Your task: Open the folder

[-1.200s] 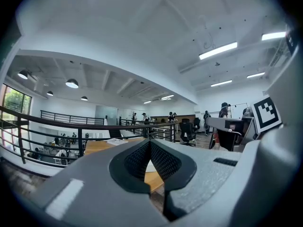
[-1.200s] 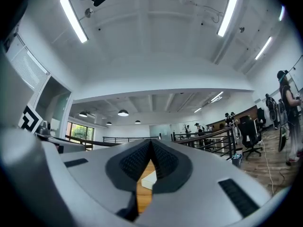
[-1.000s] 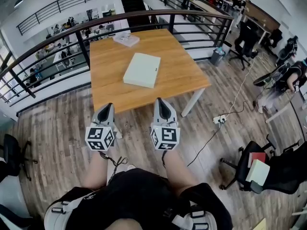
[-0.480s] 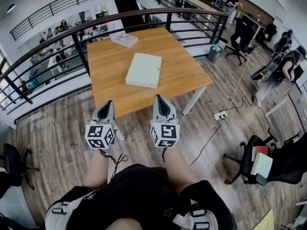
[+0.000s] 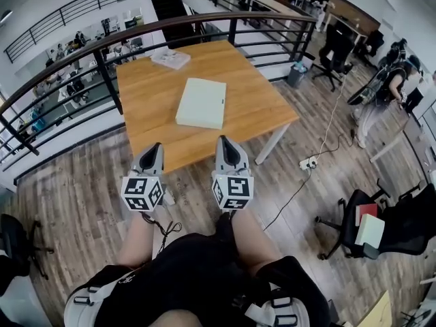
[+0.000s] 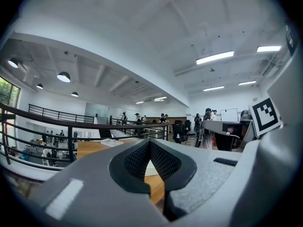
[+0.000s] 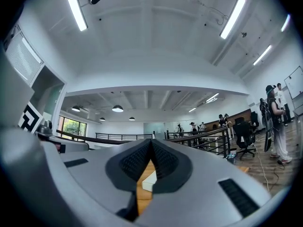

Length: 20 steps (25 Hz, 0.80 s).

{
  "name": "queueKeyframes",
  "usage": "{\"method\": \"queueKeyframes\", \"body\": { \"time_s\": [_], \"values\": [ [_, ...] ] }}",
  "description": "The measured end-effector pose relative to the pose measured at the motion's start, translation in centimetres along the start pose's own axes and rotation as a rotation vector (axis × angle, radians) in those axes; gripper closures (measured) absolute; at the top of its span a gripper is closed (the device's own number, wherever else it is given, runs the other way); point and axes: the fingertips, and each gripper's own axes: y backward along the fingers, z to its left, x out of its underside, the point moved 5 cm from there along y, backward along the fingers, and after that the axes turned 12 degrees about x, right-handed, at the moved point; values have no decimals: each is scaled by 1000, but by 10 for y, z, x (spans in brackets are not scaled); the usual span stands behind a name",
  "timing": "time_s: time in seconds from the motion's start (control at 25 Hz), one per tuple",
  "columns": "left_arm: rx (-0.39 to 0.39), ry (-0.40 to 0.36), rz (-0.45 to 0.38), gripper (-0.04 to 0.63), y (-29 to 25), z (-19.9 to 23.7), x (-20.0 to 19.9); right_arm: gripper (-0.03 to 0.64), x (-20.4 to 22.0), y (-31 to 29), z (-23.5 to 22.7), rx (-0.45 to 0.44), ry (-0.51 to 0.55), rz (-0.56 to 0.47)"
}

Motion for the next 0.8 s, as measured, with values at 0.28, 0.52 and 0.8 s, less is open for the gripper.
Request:
{"method": "queueKeyframes", "body": {
  "time_s": [0.28,0.52,0.8],
  "values": [
    [-16,-14,3,596,-23,15,-1,611,9,-29,-11,7,-16,3],
    [-28,-6,11,597,-57,31,5,611,17,-67,-28,11,-36,0],
    [-40,-50,57,595,-120,54,6,611,34,-134,-53,6,-67,31]
  ]
}}
